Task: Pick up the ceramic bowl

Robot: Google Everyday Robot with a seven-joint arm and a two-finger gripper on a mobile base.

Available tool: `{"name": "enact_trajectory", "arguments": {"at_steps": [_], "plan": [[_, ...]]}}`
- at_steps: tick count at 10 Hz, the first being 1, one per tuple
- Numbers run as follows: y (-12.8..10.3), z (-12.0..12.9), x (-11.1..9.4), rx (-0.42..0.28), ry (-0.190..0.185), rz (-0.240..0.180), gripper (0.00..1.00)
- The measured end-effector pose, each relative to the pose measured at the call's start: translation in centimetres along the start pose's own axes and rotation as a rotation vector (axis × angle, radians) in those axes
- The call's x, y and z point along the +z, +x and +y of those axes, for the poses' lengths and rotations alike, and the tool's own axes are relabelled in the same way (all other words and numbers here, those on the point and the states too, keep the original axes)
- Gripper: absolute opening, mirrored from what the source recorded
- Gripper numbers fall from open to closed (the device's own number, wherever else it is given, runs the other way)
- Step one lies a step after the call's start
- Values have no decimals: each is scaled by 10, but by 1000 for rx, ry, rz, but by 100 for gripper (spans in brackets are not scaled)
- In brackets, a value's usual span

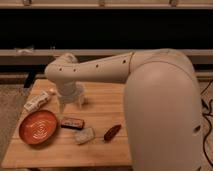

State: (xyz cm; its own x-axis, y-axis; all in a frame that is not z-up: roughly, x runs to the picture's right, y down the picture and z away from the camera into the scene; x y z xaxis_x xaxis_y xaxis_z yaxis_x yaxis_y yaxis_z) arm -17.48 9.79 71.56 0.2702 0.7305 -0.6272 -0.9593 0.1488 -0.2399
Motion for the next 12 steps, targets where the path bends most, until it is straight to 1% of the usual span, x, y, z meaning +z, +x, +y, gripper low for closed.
{"name": "enact_trajectory", "arguments": {"at_steps": [2,4,5,6,7,9,10,12], "plan": [[0,-1,0,1,4,2,65],[-2,-11,7,3,-2,12,65],[-6,-7,15,-10,-22,19,65],[-12,-1,21,-22,-40,24,65],[-23,10,29,-41,-64,31,65],[-39,31,39,-85,-98,38,65],[-43,37,43,-104,-108,42,65],[-49,51,60,-153,-123,62,65]]}}
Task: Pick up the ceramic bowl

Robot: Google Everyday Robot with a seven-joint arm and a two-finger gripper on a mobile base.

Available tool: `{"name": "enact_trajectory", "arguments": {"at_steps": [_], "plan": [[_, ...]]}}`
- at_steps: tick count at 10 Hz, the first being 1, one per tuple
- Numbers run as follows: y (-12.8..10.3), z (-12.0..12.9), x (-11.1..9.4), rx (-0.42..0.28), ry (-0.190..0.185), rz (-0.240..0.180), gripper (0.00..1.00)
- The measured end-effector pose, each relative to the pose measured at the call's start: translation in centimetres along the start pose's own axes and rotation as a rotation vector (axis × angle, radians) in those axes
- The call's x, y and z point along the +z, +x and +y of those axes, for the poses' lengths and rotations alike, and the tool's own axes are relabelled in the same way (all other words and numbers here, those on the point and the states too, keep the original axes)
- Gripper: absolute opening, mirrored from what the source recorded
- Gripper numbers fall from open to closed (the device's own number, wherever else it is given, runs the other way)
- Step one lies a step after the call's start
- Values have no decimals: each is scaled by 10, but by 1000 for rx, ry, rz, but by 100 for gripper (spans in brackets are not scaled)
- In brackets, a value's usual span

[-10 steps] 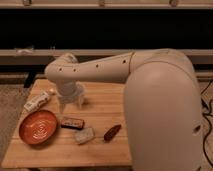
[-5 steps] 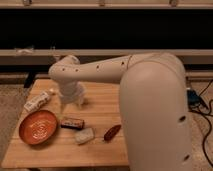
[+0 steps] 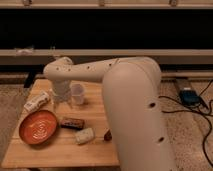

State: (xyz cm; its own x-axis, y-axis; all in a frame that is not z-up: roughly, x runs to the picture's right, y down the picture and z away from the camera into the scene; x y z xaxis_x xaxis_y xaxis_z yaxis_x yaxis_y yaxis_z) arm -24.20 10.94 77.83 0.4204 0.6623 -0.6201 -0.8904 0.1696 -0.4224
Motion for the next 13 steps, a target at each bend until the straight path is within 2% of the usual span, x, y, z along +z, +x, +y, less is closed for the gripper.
{"name": "enact_trajectory", "arguments": {"at_steps": [2,6,13], "plan": [[-8,11,18,-37,-10,18,65],[-8,14,41,-70,-9,47,65],[-8,20,60,-107,-19,37,65]]}}
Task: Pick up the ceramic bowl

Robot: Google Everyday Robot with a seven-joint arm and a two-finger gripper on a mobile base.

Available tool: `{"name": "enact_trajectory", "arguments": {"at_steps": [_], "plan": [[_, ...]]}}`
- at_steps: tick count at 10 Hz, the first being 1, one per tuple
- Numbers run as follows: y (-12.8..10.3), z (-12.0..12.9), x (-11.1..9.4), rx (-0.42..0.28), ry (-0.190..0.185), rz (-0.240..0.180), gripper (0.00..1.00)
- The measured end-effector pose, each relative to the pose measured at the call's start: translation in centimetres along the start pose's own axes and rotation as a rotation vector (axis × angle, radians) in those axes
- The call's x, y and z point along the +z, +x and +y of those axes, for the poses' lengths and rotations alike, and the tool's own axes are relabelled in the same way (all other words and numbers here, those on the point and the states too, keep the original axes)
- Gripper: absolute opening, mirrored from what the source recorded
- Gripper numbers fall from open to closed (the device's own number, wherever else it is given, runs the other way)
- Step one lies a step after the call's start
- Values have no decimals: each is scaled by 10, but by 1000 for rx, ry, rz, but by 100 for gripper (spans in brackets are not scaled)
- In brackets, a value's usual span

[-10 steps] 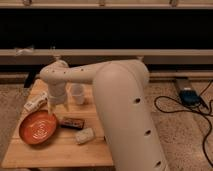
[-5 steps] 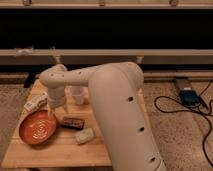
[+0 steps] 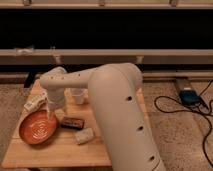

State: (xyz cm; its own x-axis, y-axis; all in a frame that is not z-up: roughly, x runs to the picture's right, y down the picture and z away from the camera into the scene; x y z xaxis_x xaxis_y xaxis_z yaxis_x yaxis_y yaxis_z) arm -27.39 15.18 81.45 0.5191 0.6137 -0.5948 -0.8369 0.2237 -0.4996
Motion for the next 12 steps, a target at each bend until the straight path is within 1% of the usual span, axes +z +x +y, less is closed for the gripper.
{"name": "enact_trajectory", "arguments": {"at_steps": [4,5,6,7,8,9,11,12], "plan": [[-4,9,12,-33,3,-2,65],[-5,10,15,-36,2,0,64],[-7,11,18,-41,0,3,56],[-7,12,21,-46,-2,7,45],[-8,11,21,-47,-2,10,37],[-7,10,22,-48,-3,14,25],[-7,9,22,-50,-3,17,5],[-6,10,22,-52,-2,17,1]]}}
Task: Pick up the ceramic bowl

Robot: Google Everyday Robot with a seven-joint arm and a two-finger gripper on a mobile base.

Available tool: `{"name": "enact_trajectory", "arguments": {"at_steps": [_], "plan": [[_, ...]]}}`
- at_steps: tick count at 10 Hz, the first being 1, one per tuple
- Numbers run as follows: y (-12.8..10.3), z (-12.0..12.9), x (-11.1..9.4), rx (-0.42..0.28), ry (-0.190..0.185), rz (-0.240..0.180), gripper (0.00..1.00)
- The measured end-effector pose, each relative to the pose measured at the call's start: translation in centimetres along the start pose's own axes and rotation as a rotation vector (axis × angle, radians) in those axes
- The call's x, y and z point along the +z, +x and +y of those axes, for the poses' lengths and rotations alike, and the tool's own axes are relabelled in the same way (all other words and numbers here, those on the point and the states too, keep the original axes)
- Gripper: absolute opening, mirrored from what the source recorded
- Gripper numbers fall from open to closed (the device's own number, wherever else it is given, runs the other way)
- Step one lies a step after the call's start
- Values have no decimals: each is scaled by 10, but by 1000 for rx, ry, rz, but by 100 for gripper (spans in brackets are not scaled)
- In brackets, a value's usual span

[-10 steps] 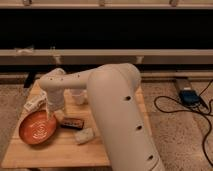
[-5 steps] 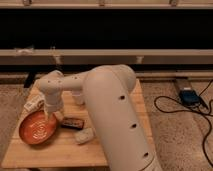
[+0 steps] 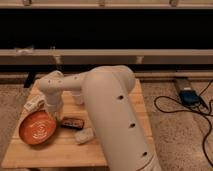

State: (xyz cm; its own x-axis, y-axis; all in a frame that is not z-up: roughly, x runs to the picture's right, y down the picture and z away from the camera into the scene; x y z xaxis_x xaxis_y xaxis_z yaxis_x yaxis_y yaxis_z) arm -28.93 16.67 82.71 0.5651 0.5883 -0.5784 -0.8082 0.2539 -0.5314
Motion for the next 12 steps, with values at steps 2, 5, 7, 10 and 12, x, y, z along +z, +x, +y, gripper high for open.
{"name": "enact_trajectory", "arguments": {"at_steps": [2,5,7,10,12], "plan": [[1,0,-17,13,-8,-17,0],[10,1,-58,35,-58,-53,0],[15,0,-74,42,-93,-71,0],[19,-1,-103,43,-146,-101,0],[20,-4,-129,40,-164,-135,0]]}}
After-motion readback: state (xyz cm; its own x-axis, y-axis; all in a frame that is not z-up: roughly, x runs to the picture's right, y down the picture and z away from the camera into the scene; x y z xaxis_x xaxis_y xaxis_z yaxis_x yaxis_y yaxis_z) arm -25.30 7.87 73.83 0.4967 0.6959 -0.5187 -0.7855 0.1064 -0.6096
